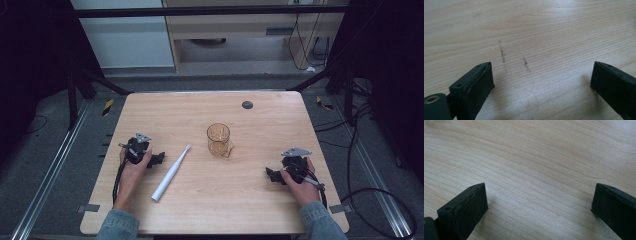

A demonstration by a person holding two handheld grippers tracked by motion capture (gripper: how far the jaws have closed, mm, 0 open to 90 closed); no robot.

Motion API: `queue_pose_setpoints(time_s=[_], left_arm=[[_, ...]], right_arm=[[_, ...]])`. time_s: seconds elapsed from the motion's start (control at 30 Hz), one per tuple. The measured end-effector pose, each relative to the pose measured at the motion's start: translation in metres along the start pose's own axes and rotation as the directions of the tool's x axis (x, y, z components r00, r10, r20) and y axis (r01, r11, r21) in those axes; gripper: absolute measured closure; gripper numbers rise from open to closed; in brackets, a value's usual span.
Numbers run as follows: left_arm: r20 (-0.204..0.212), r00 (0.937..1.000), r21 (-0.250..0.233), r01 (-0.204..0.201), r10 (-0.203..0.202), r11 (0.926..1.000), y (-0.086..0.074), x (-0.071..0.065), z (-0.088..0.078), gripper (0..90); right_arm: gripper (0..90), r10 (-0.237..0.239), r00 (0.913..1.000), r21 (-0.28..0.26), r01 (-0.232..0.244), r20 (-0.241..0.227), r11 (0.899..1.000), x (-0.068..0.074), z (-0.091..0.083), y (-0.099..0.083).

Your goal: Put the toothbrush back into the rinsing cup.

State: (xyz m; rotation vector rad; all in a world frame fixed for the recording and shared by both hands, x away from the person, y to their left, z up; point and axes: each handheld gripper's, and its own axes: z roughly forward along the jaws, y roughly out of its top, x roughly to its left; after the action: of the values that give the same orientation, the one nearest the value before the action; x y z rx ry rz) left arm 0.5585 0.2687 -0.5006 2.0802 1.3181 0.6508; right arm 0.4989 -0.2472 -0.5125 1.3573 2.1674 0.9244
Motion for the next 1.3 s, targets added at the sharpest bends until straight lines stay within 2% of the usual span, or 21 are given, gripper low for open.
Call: queue_pose_setpoints(time_s=[0.1,0.17,0.3,0.4,0.57,0.67,0.77,0.8,1.03,1.13,1.27,1.3], left_arm=[[-0.013,0.9999,-0.023,0.010,-0.011,0.9997,0.002,-0.003,-0.010,4.5],[-0.013,0.9999,-0.021,0.003,-0.003,0.9998,0.005,-0.006,-0.018,4.4],[-0.025,0.9994,0.016,-0.026,0.026,0.9995,0.009,-0.010,-0.029,4.2],[-0.009,0.9998,0.042,-0.016,0.016,0.9990,0.014,-0.012,-0.040,4.2],[-0.001,0.9999,0.043,-0.010,0.010,0.9990,0.019,-0.017,-0.053,4.4],[0.024,0.9994,0.053,-0.026,0.025,0.9983,0.023,-0.025,-0.060,4.6],[0.041,0.9961,0.077,-0.081,0.078,0.9937,0.030,-0.036,-0.066,6.1],[0.047,0.9953,0.081,-0.089,0.085,0.9928,0.031,-0.038,-0.067,6.2],[0.063,0.9927,0.095,-0.109,0.103,0.9895,0.040,-0.046,-0.065,7.7],[0.077,0.9889,0.118,-0.136,0.127,0.9837,0.047,-0.050,-0.063,8.0],[0.071,0.9809,0.167,-0.191,0.181,0.9674,0.056,-0.057,-0.061,7.6],[0.071,0.9809,0.167,-0.191,0.181,0.9674,0.056,-0.057,-0.061,7.6]], right_arm=[[0.4,-0.002,1.0000,0.000,0.002,0.001,1.000,0.000,0.000,0.000],[0.4,-0.002,1.0000,0.000,0.002,0.001,1.000,0.000,0.000,0.000],[0.3,0.000,1.0000,0.000,0.000,0.000,1.000,0.000,0.000,0.000],[0.4,-0.002,1.0000,0.000,0.002,0.001,1.000,0.000,0.000,0.000],[0.4,0.000,1.0000,0.000,0.000,0.000,1.000,0.000,0.000,0.000],[0.4,0.000,1.0000,0.000,0.000,0.000,1.000,0.000,0.000,0.000],[0.4,0.011,0.9999,0.003,-0.011,-0.004,1.000,0.000,0.000,0.000],[0.4,0.010,0.9999,0.002,-0.010,-0.003,1.000,0.000,0.000,0.001],[0.4,0.010,0.9999,0.002,-0.010,0.001,1.000,0.001,0.000,0.001],[0.3,0.010,1.0000,0.003,-0.010,0.001,1.000,0.000,0.000,0.001],[0.3,0.011,0.9999,0.002,-0.011,0.001,1.000,0.001,0.000,0.001],[0.3,0.011,0.9999,0.002,-0.011,0.001,1.000,0.001,0.000,0.001]])
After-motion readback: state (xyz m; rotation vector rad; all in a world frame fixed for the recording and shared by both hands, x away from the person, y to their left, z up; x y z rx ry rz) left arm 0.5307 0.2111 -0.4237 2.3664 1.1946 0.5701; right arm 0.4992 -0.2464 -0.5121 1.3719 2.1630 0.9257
